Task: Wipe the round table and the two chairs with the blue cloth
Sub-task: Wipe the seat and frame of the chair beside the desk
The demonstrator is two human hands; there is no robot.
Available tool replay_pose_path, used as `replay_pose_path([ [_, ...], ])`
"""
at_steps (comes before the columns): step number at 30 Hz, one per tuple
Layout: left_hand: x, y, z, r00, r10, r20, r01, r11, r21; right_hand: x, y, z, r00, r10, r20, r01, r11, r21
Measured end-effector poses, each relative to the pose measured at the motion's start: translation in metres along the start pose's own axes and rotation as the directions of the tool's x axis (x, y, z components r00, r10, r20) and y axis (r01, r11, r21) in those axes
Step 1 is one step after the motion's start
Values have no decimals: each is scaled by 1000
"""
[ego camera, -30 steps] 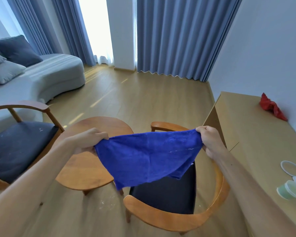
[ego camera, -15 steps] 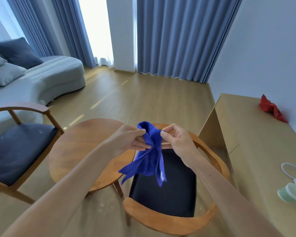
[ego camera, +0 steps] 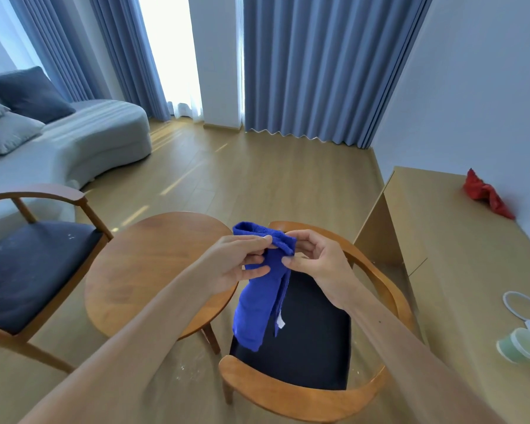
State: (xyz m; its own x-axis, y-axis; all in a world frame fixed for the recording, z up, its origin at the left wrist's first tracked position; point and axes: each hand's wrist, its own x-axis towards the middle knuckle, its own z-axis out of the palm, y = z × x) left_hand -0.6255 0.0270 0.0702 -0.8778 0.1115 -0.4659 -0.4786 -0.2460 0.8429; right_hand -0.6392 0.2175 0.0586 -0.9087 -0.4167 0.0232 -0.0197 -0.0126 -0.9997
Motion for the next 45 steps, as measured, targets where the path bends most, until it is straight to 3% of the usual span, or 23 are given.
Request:
replay_pose_path([
  [5,-4,2,-11,994,0,106,-14,991,133,4,0,-7,998,-9,-58,11,999,43],
  [8,-4,1,-24,995,68,-69,-48,966,254,6,-2,-16,999,-12,-38,13,999,43],
  [10,-2,-5,-32,990,84,-114,-36,928,370,7,-4,-22,1000,-19,-23,20,998,54],
  [15,3,-15,-29,992,63,112,-116,808,578,8,-9,-34,999,-33,30,32,999,39],
  [21,8,-6,-28,972,232,27,-151,539,829,5,-12,-46,998,-60,-8,60,997,-41],
  [27,4,22,-26,849,516,110,-267,240,933,6,-10,-57,977,-77,-197,35,977,-208],
  [32,2,26,-23,830,539,142,-315,244,917,7,-6,-59,962,-69,-264,-42,919,-393],
  [35,-2,27,-17,827,542,149,-346,282,895,9,-9,-59,970,-52,-237,-117,754,-646],
  [38,-3,26,-7,831,531,165,-376,317,871,10,-18,-52,996,33,-81,-85,593,-801],
  [42,-1,22,12,823,536,191,-421,348,838,16,-31,-12,983,63,174,95,637,-765],
  [45,-2,25,17,835,528,154,-435,463,773,22,-33,9,984,42,175,108,640,-761],
])
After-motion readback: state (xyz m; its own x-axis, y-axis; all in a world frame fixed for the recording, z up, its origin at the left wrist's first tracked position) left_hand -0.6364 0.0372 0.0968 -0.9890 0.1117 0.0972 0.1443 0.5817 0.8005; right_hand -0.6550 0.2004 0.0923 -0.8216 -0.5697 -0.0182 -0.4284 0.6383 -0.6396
